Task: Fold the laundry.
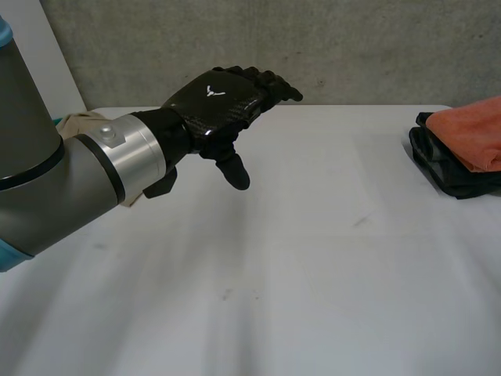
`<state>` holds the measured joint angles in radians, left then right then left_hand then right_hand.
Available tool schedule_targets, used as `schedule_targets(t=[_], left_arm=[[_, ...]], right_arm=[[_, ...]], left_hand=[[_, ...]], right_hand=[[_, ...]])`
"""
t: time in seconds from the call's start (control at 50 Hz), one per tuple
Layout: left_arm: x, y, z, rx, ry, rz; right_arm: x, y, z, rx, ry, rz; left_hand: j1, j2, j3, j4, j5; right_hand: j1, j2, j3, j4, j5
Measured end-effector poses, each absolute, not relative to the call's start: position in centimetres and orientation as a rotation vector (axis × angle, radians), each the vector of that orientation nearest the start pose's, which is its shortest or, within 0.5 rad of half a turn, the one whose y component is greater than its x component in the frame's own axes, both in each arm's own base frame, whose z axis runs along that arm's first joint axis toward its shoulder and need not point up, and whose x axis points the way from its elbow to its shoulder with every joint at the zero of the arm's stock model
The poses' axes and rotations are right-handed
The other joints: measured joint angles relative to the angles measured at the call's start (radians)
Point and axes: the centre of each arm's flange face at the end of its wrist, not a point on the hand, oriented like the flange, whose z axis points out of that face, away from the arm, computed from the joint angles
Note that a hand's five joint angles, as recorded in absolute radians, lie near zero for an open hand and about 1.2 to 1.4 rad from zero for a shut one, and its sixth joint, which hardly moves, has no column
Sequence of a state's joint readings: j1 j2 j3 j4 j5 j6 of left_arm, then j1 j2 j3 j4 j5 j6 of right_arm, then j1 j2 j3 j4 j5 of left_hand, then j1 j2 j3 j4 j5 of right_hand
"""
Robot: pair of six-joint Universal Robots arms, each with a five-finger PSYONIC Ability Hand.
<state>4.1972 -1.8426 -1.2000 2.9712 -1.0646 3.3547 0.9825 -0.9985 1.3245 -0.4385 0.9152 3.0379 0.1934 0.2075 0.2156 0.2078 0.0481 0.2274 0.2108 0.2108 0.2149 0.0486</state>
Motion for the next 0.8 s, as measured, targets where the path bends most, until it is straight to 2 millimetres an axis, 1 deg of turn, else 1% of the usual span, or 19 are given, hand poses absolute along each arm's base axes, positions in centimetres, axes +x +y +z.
schedule_targets(t=[0.14,0.22,0.3,0.34,0.38,0.4,0.42,0.46,0.5,0.52,0.56,0.58,0.6,0.62,0.66,0.7,0.76,0.78,0.8], left_arm=[[-32.6,-21.3,31.8,-1.107,-1.605,1.667],[-32.4,-21.0,32.5,-1.096,-1.586,1.682],[-32.3,-20.9,33.9,-1.067,-1.548,1.718],[-32.2,-20.9,34.8,-1.045,-1.524,1.742],[-32.1,-21.1,35.6,-1.020,-1.500,1.770],[-31.9,-21.4,36.7,-0.984,-1.475,1.810],[-31.8,-21.5,37.1,-0.971,-1.468,1.825],[-30.9,-22.4,38.7,-0.900,-1.450,1.908],[-29.9,-23.4,39.5,-0.844,-1.461,1.975],[-28.8,-24.6,40.1,-0.790,-1.483,2.038],[-27.5,-26.0,40.3,-0.736,-1.522,2.101],[-26.7,-26.9,40.3,-0.708,-1.551,2.135],[-25.2,-28.6,39.9,-0.666,-1.613,2.192],[-24.8,-29.1,39.8,-0.658,-1.631,2.205],[-22.5,-31.8,38.2,-0.629,-1.752,2.263],[-20.6,-34.3,36.2,-0.634,-1.876,2.297],[-18.7,-37.0,33.2,-0.681,-2.021,2.295],[-17.6,-38.6,31.1,-0.723,-2.102,2.282],[-17.6,-38.6,31.1,-0.723,-2.102,2.282]], right_arm=[[-10.6,-42.6,22.9,-0.214,2.327,-2.417],[-12.9,-42.0,25.3,-0.144,2.458,-2.557],[-13.3,-42.0,27.7,-0.126,2.516,-2.704],[-12.1,-42.3,29.1,-0.161,2.480,-2.779],[-10.2,-42.6,30.5,-0.211,2.409,-2.844],[-7.0,-42.9,32.0,-0.290,2.283,-2.911],[-6.1,-43.0,32.4,-0.311,2.244,-2.927],[-0.5,-42.8,34.1,-0.427,2.024,-2.970],[3.0,-42.3,34.7,-0.494,1.898,-2.964],[6.2,-41.6,34.9,-0.555,1.792,-2.938],[9.0,-40.8,34.8,-0.614,1.716,-2.897],[11.4,-40.0,34.4,-0.667,1.664,-2.848],[14.2,-38.8,33.6,-0.733,1.617,-2.777],[15.1,-38.4,33.3,-0.755,1.605,-2.751],[18.6,-36.5,31.5,-0.846,1.578,-2.631],[21.0,-34.9,29.5,-0.923,1.587,-2.523],[23.0,-33.3,26.8,-1.010,1.629,-2.406],[23.7,-32.6,25.5,-1.054,1.654,-2.356],[23.7,-32.6,25.5,-1.054,1.654,-2.356]], left_hand=[[0.000,0.000,0.000,0.000,0.000],[0.000,0.000,0.000,0.000,0.000],[0.000,0.000,0.000,0.000,0.000],[0.000,0.000,0.000,0.000,0.000],[0.000,0.000,0.000,0.000,0.000],[0.000,0.000,0.000,0.000,0.000],[0.000,0.000,0.000,0.000,0.000],[0.000,0.000,0.000,0.000,0.000],[0.000,0.000,0.000,0.000,0.000],[0.000,0.000,0.000,0.000,0.000],[0.000,0.000,0.000,0.000,0.000],[0.000,0.000,0.000,0.000,0.000],[0.000,0.000,0.000,0.000,0.000],[0.000,0.000,0.000,0.000,0.000],[0.000,0.000,0.000,0.000,0.000],[0.000,0.000,0.000,0.000,0.000],[0.000,0.000,0.000,0.000,0.000],[0.000,0.000,0.000,0.000,0.000],[0.000,0.000,0.000,0.000,0.000]], right_hand=[[0.000,0.000,0.000,0.000,0.000],[0.000,0.000,0.000,0.000,0.000],[0.000,0.000,0.000,0.000,0.000],[0.000,0.000,0.000,0.000,0.000],[0.000,0.000,0.000,0.000,0.000],[0.000,0.000,0.000,0.000,0.000],[0.000,0.000,0.000,0.000,0.000],[0.000,0.000,0.000,0.000,0.000],[0.000,0.000,0.000,0.000,0.000],[0.000,0.000,0.000,0.000,0.000],[0.000,0.000,0.000,0.000,0.000],[0.000,-0.001,0.000,0.000,0.000],[0.000,-0.003,0.000,0.000,0.000],[0.000,-0.003,0.000,0.000,0.000],[0.000,-0.003,0.000,0.000,0.000],[0.000,-0.003,0.000,0.000,0.000],[0.000,-0.003,0.000,0.000,0.000],[0.000,-0.003,0.000,0.000,0.000],[0.000,-0.003,0.000,0.000,0.000]])
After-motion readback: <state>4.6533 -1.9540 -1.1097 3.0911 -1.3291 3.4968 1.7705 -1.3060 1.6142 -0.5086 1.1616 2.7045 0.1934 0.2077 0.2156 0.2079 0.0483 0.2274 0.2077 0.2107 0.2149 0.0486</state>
